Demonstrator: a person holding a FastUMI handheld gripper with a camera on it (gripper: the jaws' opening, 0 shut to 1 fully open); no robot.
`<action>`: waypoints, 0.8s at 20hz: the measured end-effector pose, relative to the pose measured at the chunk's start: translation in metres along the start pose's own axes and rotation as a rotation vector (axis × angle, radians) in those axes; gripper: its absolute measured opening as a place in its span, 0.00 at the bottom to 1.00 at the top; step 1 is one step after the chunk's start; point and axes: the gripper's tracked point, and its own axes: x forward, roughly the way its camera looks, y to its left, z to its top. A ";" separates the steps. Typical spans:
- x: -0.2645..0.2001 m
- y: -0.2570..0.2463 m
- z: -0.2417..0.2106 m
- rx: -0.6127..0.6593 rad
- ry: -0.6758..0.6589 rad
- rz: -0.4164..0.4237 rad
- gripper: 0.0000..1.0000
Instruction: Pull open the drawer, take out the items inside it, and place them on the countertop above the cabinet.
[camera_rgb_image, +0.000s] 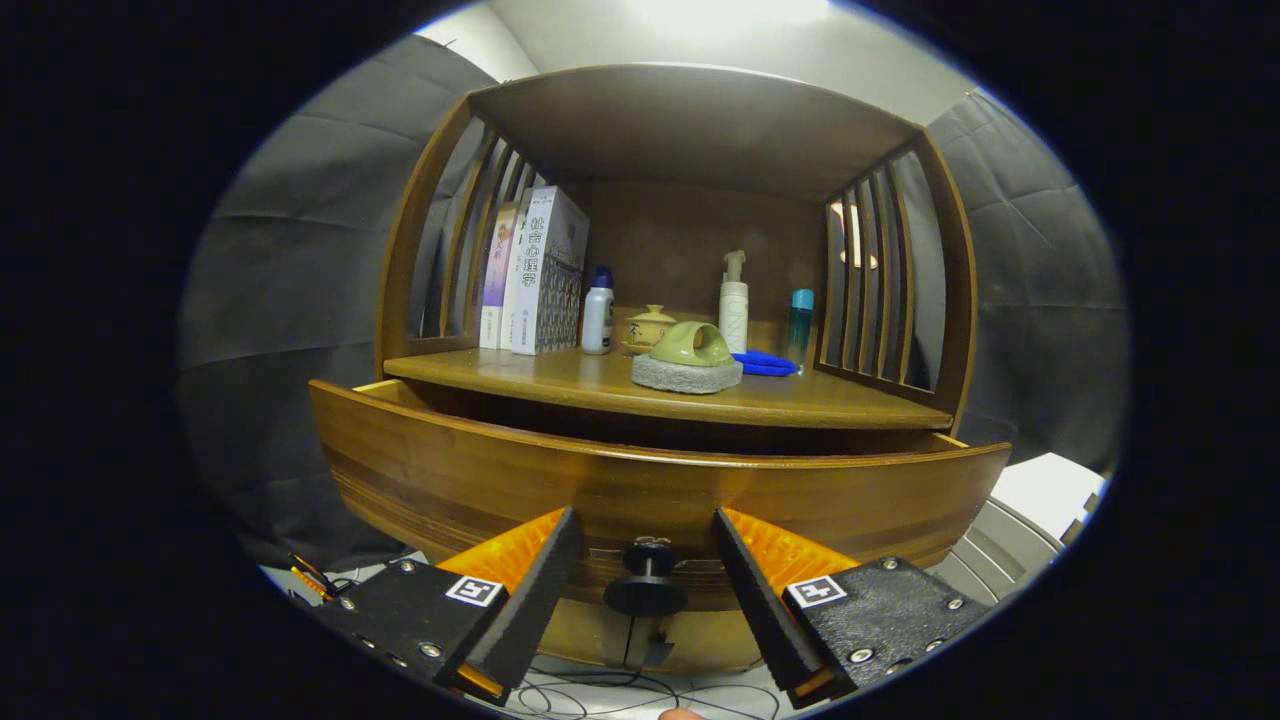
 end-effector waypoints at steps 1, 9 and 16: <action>0.003 0.000 0.000 0.000 -0.002 -0.001 0.88; 0.023 -0.002 0.001 -0.019 -0.010 -0.043 0.88; 0.025 -0.002 0.003 -0.023 -0.022 -0.048 0.88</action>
